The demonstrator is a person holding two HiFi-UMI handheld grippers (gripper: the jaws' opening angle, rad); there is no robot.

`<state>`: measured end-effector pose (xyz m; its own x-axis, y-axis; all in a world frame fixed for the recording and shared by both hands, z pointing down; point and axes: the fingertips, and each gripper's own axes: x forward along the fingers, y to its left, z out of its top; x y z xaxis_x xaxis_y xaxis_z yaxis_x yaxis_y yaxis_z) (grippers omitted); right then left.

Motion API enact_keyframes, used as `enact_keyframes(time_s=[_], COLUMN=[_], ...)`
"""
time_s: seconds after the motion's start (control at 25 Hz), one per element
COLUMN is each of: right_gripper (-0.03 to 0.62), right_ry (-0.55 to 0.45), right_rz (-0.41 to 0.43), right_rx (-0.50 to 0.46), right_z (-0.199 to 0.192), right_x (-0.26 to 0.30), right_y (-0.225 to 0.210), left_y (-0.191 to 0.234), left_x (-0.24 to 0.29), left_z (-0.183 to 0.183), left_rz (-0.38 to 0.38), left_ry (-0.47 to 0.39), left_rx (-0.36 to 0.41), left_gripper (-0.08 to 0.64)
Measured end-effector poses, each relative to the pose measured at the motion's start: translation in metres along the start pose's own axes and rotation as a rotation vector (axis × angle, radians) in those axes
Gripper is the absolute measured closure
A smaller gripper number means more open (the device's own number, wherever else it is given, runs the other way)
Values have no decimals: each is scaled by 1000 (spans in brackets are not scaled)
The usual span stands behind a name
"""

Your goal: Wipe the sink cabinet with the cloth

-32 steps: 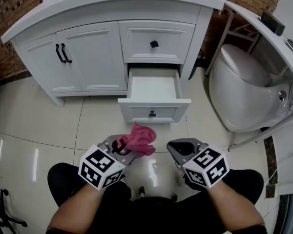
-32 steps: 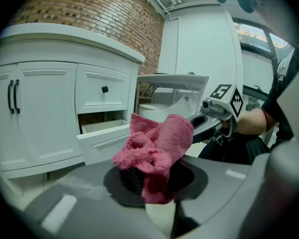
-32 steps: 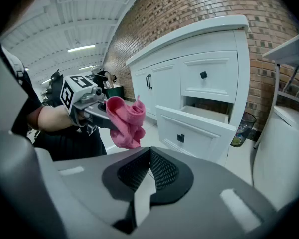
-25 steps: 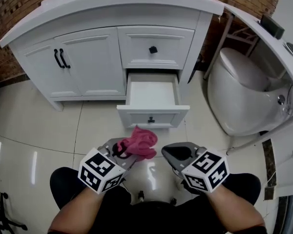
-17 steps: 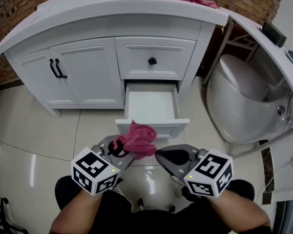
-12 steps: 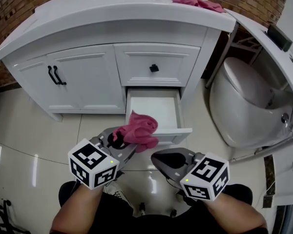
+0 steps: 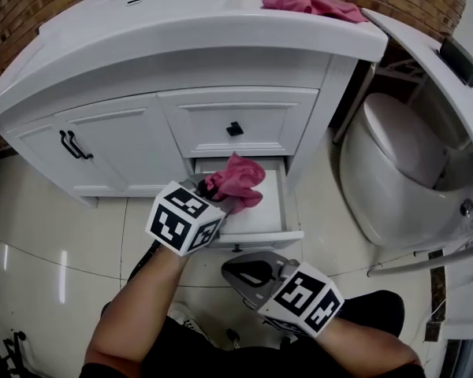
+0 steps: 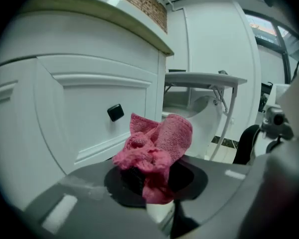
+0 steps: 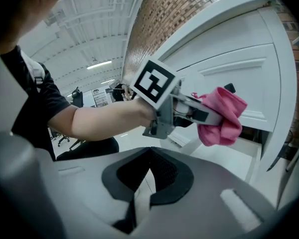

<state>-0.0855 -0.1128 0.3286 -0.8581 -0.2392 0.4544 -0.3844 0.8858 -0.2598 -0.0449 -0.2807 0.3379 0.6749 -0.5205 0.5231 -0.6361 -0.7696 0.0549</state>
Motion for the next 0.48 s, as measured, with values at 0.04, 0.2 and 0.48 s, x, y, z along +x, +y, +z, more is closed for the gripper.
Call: enact_keyframes(time_s=[0.04,0.2,0.48], right_gripper=[586,586,586], right_ry=[0,12,22], right_rz=[11,58,79], right_rx=[-6,-10,27], right_z=[2,1,-6], right_x=[1,4,-2], right_y=[-3,-11,-24], left_y=[3,13,20], left_x=[12,60,137], left_z=[-4,-20,-51], left_rz=[-1,-17,-65], left_ry=[26,133,304], left_rx=[6,38,104], left_gripper=[468,468,468])
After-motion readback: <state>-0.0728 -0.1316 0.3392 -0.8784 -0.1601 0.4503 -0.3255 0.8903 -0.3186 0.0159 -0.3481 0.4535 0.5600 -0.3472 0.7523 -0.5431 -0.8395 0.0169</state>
